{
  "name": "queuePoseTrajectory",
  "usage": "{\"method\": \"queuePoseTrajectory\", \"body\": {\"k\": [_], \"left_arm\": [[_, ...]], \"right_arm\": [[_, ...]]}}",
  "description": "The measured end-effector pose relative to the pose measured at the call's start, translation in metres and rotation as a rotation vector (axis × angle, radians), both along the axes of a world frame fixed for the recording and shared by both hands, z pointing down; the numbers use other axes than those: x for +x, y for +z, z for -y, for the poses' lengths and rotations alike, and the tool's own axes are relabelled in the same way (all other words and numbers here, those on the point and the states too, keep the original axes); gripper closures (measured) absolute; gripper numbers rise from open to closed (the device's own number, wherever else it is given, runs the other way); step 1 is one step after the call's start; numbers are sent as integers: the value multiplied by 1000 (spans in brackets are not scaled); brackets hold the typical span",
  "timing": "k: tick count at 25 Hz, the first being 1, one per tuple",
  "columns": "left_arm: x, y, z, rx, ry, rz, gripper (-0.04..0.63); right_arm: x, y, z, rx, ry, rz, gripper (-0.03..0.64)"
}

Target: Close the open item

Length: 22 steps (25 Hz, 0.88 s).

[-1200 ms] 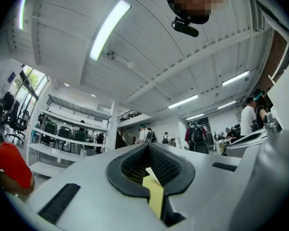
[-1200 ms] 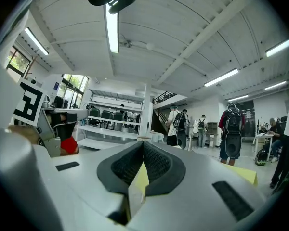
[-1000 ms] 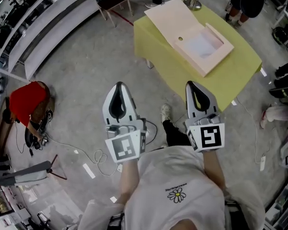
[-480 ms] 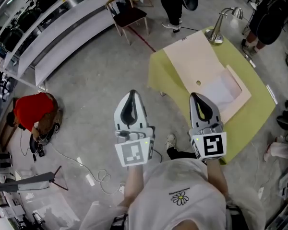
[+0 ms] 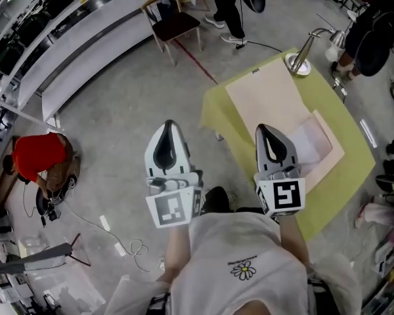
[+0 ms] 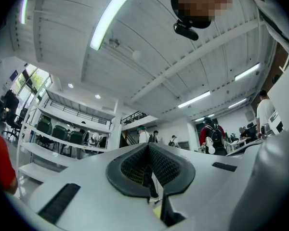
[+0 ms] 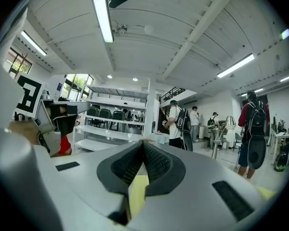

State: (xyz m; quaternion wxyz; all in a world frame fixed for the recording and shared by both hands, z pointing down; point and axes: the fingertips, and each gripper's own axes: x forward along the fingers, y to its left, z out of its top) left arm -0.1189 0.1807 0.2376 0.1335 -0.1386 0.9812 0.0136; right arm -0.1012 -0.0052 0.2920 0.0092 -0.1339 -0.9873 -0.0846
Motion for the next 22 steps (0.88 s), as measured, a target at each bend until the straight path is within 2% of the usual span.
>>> {"method": "queuePoseTrajectory", "body": {"k": [5, 9, 14, 22], "left_arm": [[-29, -3, 7, -28, 57, 28, 581], [-52, -7, 11, 5, 106, 10, 580], [-75, -11, 1, -53, 141, 50, 581], [-104, -8, -1, -29, 229, 44, 581]], "right_arm": [[-25, 4, -1, 19, 53, -4, 603], [-43, 8, -3, 65, 131, -3, 603], [-63, 7, -20, 163, 177, 24, 603], [-82, 10, -22, 140, 285, 29, 601]]}}
